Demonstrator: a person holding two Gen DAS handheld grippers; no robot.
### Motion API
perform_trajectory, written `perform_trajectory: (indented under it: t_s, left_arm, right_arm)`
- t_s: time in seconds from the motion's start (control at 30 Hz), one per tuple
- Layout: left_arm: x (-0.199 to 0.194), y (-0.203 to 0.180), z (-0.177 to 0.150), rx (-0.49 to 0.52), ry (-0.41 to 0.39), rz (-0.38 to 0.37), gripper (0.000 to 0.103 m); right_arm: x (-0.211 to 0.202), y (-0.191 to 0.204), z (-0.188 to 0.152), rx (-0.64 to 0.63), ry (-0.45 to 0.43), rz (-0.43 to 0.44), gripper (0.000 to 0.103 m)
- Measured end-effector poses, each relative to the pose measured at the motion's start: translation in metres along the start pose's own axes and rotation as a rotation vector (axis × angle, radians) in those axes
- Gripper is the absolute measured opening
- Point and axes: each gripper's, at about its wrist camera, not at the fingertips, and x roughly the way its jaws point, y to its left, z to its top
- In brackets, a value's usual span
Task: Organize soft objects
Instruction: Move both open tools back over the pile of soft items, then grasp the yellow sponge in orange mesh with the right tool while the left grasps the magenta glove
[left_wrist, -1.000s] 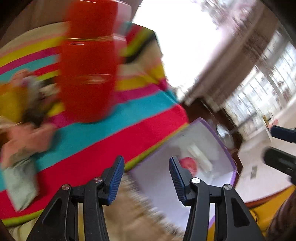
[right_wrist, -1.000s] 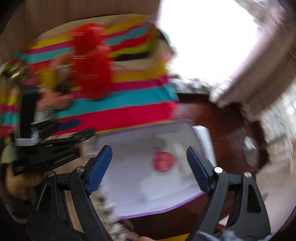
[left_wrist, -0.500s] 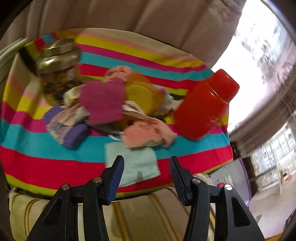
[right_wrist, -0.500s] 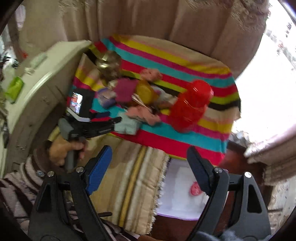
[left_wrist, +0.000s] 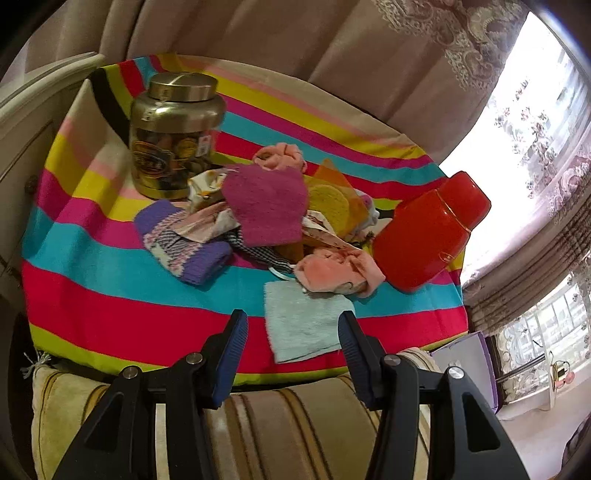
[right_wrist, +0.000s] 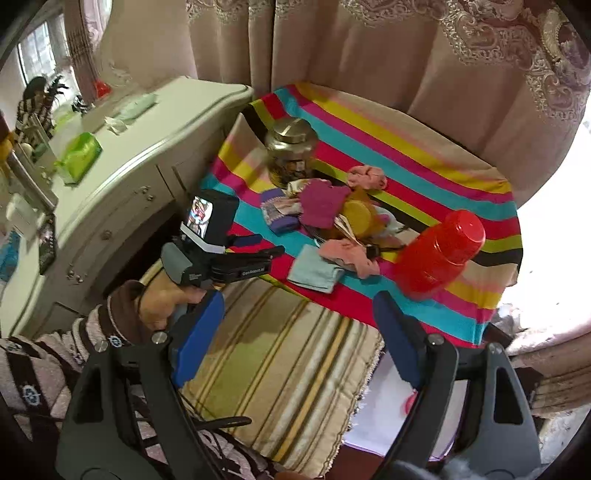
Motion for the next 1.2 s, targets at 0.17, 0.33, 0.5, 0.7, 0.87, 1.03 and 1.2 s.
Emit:
perform_trajectory:
  t_s: [0.17,0.33,0.5,0.7,0.87,1.03,1.2]
  left_arm:
    - [0.000,0.012,-0.002,-0.026,-0.003,-0.010,0.052]
    - [0.002,0.018,-0.003,-0.032,0.003,-0.015,0.052]
    - [0.001,0.028,-0.002,-0.053,-0.005,-0.005,0.052]
    - [0.000,0.044,0.003,-0.085,-0.022,0.011,0.052]
    - [0.002,0.057,0.008,-0.102,-0.044,0.025,0.059]
    - [0.015,0.065,0.014,-0.115,-0.047,0.031,0.059]
    - [0.029,0.064,0.022,-0.095,-0.042,0.043,0.059]
  right_arm:
    - [0.001,0.011,0.006,-0.024,-0.010,-0.023,0.085]
    - [0.011,0.019,0.015,-0.033,-0.005,-0.013,0.085]
    - [0.034,0.024,0.018,-0.049,-0.011,-0.029,0.085]
    - [0.096,-0.010,-0.002,0.117,0.023,0.086,0.086]
    - [0.165,-0.046,-0.030,0.211,0.054,-0.009,0.086]
    - [0.214,-0.065,-0.045,0.193,-0.004,-0.192,0.086]
    - [0.245,-0.084,-0.042,0.243,-0.083,-0.157,0.086]
